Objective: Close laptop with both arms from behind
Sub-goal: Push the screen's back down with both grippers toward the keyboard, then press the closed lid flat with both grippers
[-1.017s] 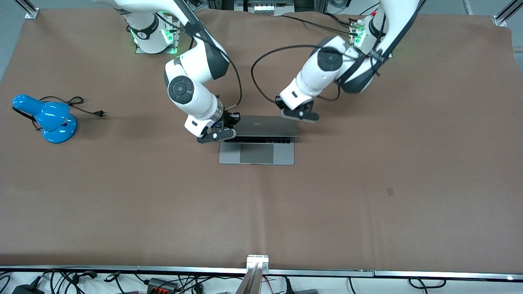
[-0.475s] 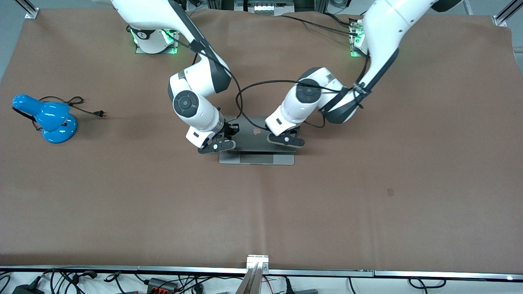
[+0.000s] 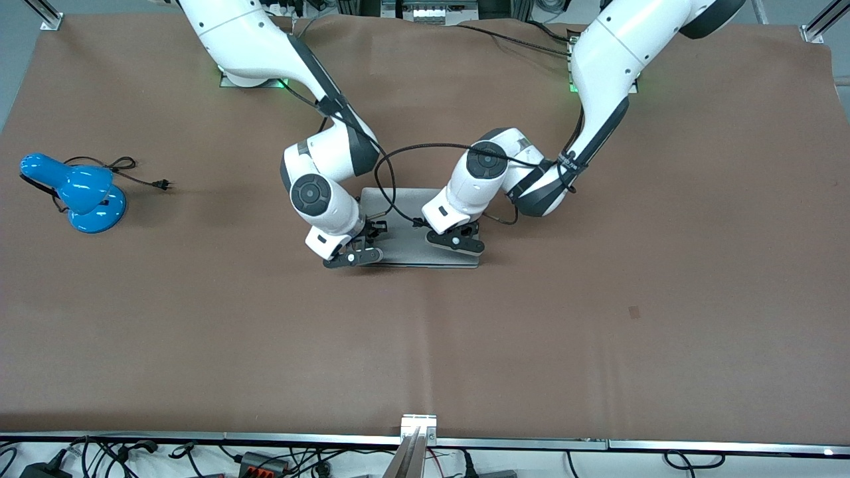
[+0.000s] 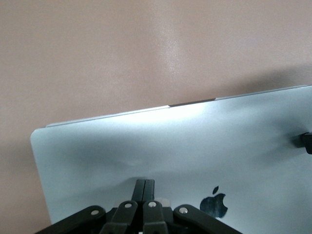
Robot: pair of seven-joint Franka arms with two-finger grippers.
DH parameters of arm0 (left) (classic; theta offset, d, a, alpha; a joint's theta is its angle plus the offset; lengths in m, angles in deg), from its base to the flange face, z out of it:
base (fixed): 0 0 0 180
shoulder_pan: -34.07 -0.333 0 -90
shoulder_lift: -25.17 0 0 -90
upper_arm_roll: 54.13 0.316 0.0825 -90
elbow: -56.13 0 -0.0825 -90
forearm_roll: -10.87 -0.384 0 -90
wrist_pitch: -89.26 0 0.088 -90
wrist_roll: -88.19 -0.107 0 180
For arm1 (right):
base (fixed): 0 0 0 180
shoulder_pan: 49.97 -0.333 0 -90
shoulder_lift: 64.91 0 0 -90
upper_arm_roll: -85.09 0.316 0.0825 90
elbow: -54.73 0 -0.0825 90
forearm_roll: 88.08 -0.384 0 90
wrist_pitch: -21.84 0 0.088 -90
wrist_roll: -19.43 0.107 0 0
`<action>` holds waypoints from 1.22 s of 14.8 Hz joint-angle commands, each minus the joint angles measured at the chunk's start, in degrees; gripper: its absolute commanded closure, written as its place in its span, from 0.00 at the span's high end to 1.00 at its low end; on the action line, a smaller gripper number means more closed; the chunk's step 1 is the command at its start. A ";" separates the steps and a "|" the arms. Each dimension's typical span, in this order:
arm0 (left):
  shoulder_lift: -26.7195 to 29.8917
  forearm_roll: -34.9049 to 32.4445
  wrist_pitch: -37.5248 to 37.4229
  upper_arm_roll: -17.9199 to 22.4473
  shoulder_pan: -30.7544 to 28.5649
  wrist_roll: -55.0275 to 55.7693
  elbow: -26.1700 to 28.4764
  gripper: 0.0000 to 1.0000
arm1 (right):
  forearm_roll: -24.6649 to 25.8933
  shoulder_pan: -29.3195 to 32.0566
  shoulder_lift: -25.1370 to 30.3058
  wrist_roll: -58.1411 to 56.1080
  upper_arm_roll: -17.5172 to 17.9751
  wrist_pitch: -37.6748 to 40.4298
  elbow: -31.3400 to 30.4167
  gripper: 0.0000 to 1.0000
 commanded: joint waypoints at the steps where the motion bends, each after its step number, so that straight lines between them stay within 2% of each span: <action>1: -2.39 -3.82 4.83 2.15 0.64 0.98 -1.27 0.00 | 1.87 -0.06 -2.15 0.63 -0.08 -0.24 2.11 0.00; 12: -2.92 -4.00 10.39 3.21 -0.50 0.71 0.67 0.00 | 2.76 -0.42 -3.21 0.71 -0.08 -0.24 2.11 0.00; 15: -1.26 -4.00 10.30 2.86 -2.87 0.01 2.08 0.00 | 2.76 0.02 -2.77 0.36 -0.17 0.29 2.90 0.00; 18: 1.02 -4.00 10.12 2.60 -3.84 0.10 3.04 0.00 | 2.85 -0.68 -0.66 0.36 -2.28 2.13 2.90 0.00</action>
